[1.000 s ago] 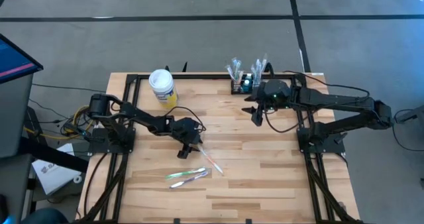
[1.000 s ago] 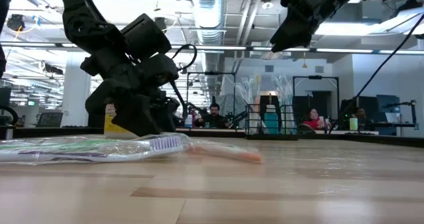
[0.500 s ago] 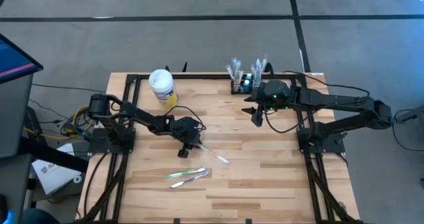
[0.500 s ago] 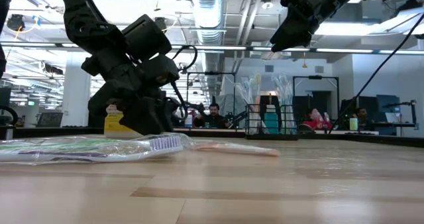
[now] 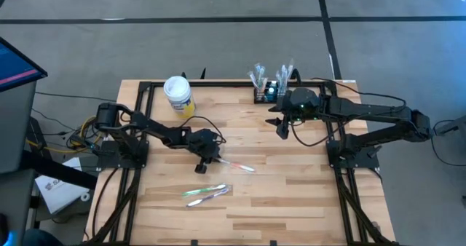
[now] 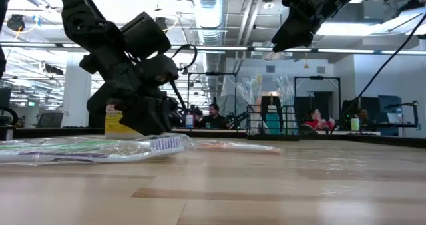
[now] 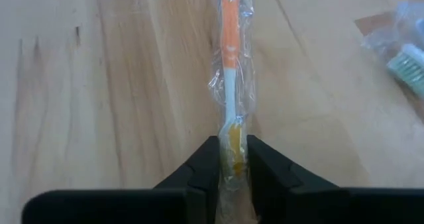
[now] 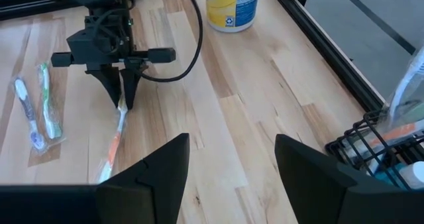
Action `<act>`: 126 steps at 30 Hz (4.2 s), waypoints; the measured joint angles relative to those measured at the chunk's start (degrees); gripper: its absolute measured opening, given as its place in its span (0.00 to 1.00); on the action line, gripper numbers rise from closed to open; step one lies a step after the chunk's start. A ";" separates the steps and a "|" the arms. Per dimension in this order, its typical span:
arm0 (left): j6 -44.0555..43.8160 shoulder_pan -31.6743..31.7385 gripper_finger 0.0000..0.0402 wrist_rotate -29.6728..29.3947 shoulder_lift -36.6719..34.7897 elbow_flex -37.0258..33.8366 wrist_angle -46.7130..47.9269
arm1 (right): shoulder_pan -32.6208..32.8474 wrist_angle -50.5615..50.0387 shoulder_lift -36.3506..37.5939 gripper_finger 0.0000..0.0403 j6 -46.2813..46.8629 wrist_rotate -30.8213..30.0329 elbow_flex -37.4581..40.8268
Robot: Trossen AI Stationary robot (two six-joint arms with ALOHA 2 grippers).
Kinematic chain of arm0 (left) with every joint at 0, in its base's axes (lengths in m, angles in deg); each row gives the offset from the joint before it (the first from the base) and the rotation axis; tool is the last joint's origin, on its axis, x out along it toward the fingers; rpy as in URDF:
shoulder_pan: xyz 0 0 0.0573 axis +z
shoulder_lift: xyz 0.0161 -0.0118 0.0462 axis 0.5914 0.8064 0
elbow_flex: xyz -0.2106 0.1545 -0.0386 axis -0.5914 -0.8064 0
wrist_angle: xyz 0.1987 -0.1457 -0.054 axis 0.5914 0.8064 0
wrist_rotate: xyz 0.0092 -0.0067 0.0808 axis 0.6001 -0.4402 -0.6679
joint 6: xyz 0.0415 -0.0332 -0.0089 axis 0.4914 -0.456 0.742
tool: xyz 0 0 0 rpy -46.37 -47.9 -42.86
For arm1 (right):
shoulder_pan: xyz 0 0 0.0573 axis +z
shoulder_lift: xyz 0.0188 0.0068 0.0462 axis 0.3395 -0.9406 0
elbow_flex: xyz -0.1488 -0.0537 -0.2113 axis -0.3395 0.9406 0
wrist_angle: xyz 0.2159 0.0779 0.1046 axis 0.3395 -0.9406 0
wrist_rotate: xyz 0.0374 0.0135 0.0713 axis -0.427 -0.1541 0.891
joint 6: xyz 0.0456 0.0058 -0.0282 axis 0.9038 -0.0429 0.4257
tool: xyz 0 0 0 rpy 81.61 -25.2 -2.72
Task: Pick & Place toothbrushing station
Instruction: Put the orange toothbrush into the black mesh organizer
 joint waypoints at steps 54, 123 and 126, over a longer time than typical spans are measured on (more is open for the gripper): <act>-23.77 5.43 0.11 -3.26 -11.51 11.01 4.99 | 19.46 -17.62 -37.33 0.53 -10.71 -26.08 -29.52; -18.74 5.79 0.21 -3.31 -19.81 8.51 3.88 | 9.88 0.09 -26.59 0.00 -9.04 -19.28 -13.85; -18.75 5.52 0.21 -3.33 -20.05 8.05 4.40 | 8.21 9.35 -21.93 0.00 -9.04 -19.33 -8.31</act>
